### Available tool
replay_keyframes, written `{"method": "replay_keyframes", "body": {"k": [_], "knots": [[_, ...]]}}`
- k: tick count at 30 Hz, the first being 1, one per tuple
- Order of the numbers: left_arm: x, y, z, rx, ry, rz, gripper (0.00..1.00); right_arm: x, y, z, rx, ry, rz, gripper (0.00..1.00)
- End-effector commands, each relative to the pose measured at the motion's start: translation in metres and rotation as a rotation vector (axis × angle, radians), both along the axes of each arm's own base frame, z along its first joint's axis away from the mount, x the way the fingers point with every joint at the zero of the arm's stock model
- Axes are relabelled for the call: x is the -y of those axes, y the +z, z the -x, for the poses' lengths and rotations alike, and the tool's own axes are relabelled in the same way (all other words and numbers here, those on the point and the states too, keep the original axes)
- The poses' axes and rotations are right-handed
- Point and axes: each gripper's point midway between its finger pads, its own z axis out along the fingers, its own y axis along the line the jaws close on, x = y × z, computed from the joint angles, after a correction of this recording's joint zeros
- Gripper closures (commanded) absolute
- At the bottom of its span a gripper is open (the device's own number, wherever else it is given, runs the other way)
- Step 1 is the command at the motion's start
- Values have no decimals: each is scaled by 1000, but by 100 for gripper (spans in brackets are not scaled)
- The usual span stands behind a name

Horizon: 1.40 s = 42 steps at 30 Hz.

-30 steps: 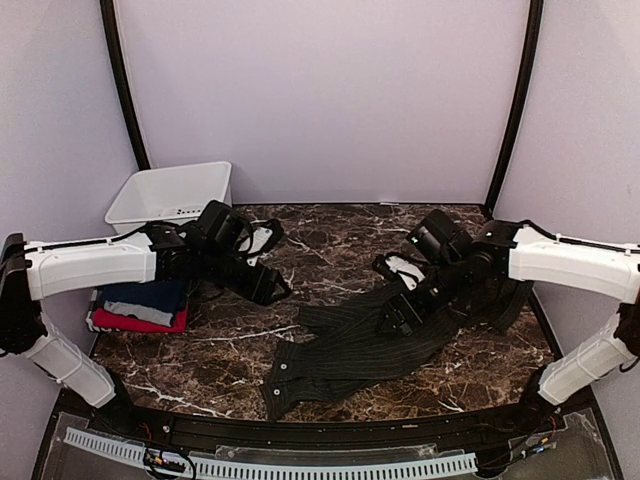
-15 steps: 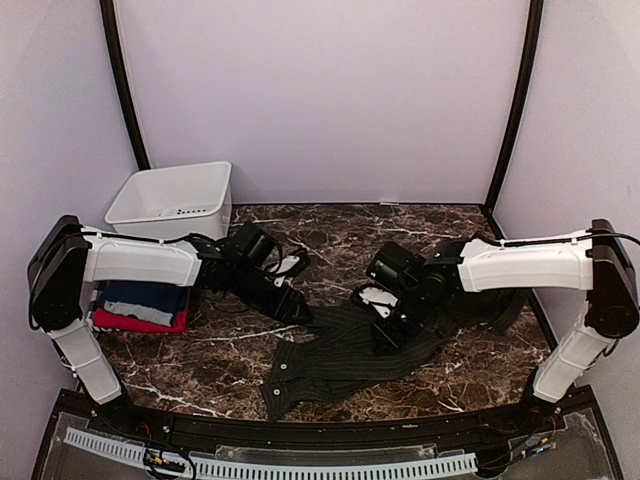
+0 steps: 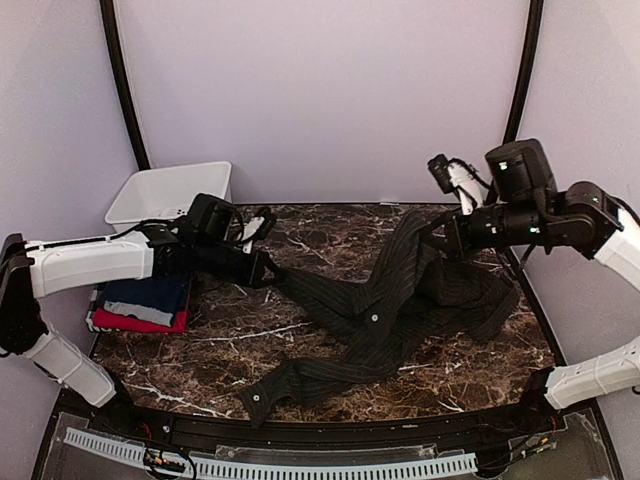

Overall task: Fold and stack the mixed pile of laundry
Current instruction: Pick up the crumpled shirt from the center of the board, then adjust the crumpled shirt at the center of the board.

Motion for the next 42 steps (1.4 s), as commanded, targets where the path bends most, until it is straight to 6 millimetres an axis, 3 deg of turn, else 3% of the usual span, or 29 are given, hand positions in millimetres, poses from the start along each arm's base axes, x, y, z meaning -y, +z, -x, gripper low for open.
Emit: {"method": "replay_keyframes", "body": {"k": [1,5,8,12,16,19,21,23,26,27,28,30,34,37,39,40,41,42], "knots": [[-38,44,-14,105,125,-56,100,55,73,-11,195,-184,-109,100],[-63,77,-14,184,205,-69,100,111,129,-2,359,-342,-173,100],[-79,114,-11,272,256,-40,100,151,166,11,464,-453,-223,100],[-84,154,-1,367,225,7,100,199,212,34,584,-566,-330,100],[-89,179,14,458,178,45,100,230,236,51,659,-628,-381,100],[-83,188,33,490,72,89,100,239,241,49,685,-673,-351,100],[-73,174,45,475,-23,82,100,238,242,42,702,-694,-328,100],[-61,144,57,476,-102,-3,100,229,240,32,709,-701,-302,100],[-34,70,87,443,-268,-236,100,212,224,11,689,-714,-230,100],[-37,46,89,442,-288,-329,100,208,218,5,682,-718,-208,100],[-32,11,103,386,-363,-432,99,204,214,0,676,-725,-189,100],[-31,-32,118,355,-440,-588,99,202,210,-5,676,-735,-178,100],[-16,-75,142,352,-588,-699,94,207,213,-2,696,-749,-191,100],[-8,-86,146,285,-614,-733,86,206,207,-2,684,-740,-179,100],[4,-80,144,275,-605,-685,75,203,200,-3,665,-727,-169,100],[9,-67,140,247,-583,-596,67,201,196,-3,656,-717,-166,100],[15,-52,120,252,-518,-498,63,199,192,-4,647,-708,-164,100],[18,-28,119,235,-497,-372,56,197,190,-4,639,-700,-165,100]]}}
